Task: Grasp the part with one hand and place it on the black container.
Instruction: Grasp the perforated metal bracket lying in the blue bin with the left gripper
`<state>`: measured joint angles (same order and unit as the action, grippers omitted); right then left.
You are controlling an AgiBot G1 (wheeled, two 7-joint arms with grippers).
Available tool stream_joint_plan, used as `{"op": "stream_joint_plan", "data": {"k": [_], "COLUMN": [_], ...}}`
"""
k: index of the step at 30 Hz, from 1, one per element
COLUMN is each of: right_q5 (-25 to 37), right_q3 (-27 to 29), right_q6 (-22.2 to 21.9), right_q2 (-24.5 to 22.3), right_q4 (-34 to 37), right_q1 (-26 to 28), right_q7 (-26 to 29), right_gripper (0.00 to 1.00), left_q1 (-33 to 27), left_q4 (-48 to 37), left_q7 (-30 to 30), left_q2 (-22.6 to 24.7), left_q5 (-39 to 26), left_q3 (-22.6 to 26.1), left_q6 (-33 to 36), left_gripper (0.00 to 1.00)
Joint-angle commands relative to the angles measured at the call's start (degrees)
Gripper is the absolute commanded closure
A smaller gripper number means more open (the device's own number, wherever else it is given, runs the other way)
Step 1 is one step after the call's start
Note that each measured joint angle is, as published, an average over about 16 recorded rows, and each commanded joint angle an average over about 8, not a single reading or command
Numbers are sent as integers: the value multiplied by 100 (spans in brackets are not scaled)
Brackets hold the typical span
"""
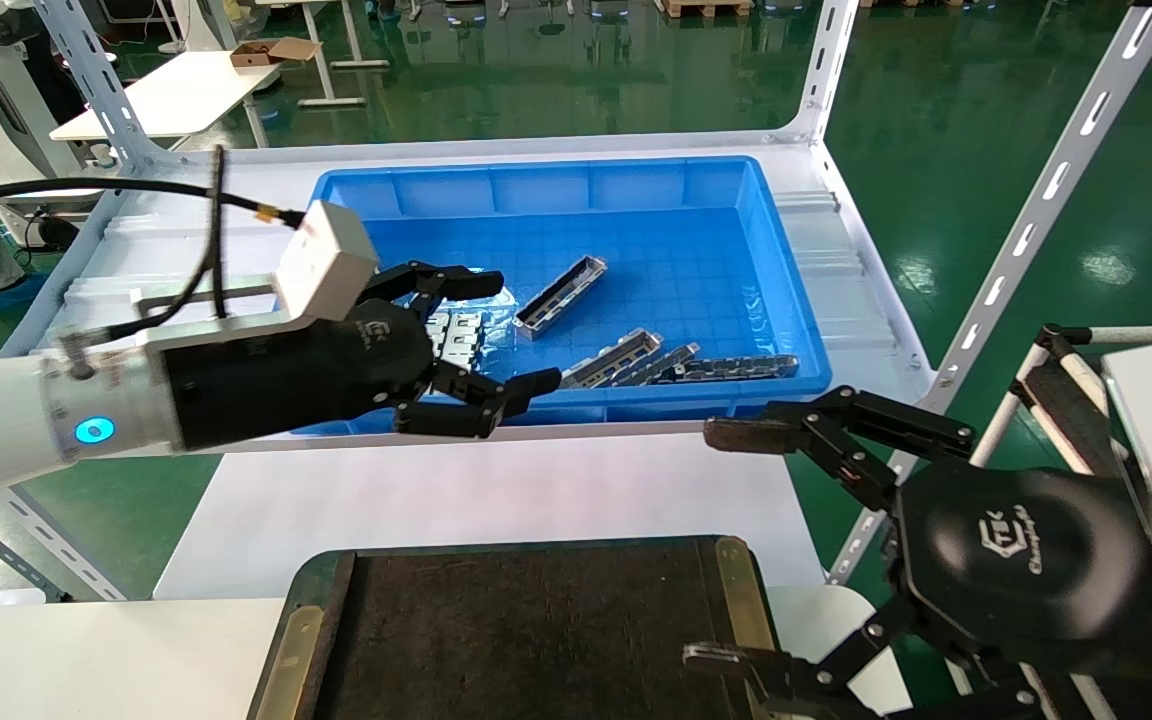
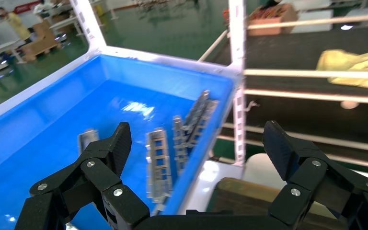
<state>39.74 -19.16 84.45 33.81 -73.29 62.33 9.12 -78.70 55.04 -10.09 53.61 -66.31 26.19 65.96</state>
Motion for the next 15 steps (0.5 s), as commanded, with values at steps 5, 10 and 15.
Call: {"op": "stream_joint_plan", "data": {"k": [5, 10, 15], "right_q5": [-1, -1, -2], "right_q3": [-1, -2, -2], "right_q6": [0, -1, -1], "right_q2": [0, -1, -1], "right_q4": [0, 0, 0], "right_q1": [0, 0, 1], "right_q7": [0, -1, -1], "right_gripper": [0, 0, 0], "left_q1": [-484, -923, -1299], "left_q4": [-958, -1924, -2858], "left_q7": [168, 460, 769], "left_q2": [601, 1130, 1634], "left_q5": [-512, -797, -991], "left_q3": [233, 344, 426], "left_q6": [-457, -842, -1199], "left_gripper": [0, 0, 0]}}
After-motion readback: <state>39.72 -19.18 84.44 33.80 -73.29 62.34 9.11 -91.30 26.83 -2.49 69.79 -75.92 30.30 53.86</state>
